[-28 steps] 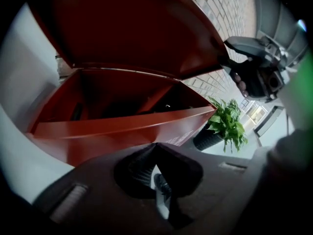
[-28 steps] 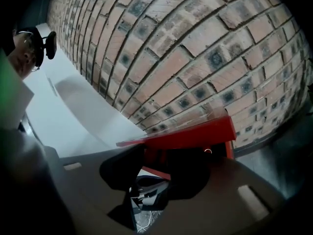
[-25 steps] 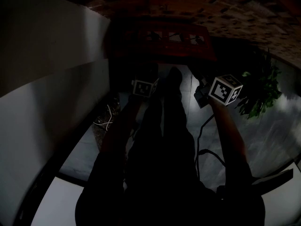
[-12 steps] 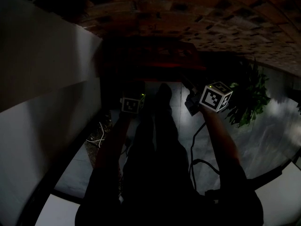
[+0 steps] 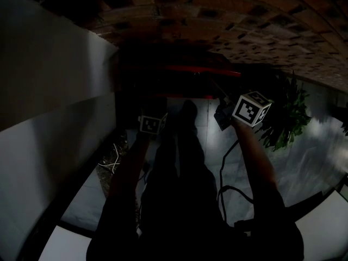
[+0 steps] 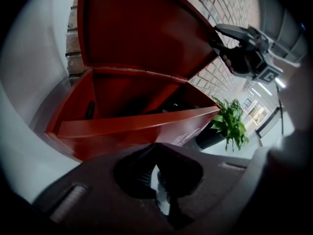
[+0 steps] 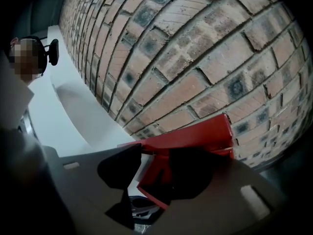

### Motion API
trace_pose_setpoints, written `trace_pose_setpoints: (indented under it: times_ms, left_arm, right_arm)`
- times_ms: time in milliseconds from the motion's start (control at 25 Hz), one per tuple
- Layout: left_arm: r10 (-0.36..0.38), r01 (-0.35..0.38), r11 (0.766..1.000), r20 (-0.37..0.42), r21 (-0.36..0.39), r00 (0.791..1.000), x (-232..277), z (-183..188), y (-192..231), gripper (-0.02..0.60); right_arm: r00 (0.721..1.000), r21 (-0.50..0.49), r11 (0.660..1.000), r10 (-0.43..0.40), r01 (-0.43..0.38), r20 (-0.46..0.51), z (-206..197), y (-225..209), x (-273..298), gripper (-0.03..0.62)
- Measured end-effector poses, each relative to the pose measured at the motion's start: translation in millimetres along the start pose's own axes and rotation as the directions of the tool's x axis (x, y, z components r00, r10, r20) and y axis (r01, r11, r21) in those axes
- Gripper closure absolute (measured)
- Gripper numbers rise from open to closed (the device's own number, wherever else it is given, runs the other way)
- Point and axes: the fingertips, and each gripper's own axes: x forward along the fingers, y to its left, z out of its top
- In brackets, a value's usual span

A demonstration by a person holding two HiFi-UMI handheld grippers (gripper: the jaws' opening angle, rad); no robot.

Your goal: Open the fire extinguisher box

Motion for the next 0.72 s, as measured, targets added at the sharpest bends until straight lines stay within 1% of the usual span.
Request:
trace_pose_setpoints:
  times_ms: [80, 200, 440, 720]
  left_arm:
    - [-0.014, 0.014, 1.000, -0.006, 0.005, 1.000, 0, -1, -2, 0.581]
    - [-0.017, 0.017, 1.000, -0.007, 0.010, 1.000, -1, -1, -2, 0.581]
    - [-0.025, 0.025, 1.000, 0.002, 0.001, 1.000, -2, -1, -2, 0.581]
    - [-0.013, 0.013, 1.000, 0.000, -0.017, 1.000, -3, 1, 0, 0.581]
  right_arm:
    - [1.000, -0.008, 1.000, -0.003, 0.003, 0.004, 5, 0, 1, 0.414]
    - [1.000, -0.017, 1.000, -0.010, 0.010, 0.021, 11, -1, 2, 0.414]
    - [1.000, -0.026, 1.000, 0.005, -0.004, 0.029, 17, -2, 7, 0.407]
    - [0.999, -0.021, 1.000, 0.008, -0.007, 0.051, 31, -6, 14, 0.407]
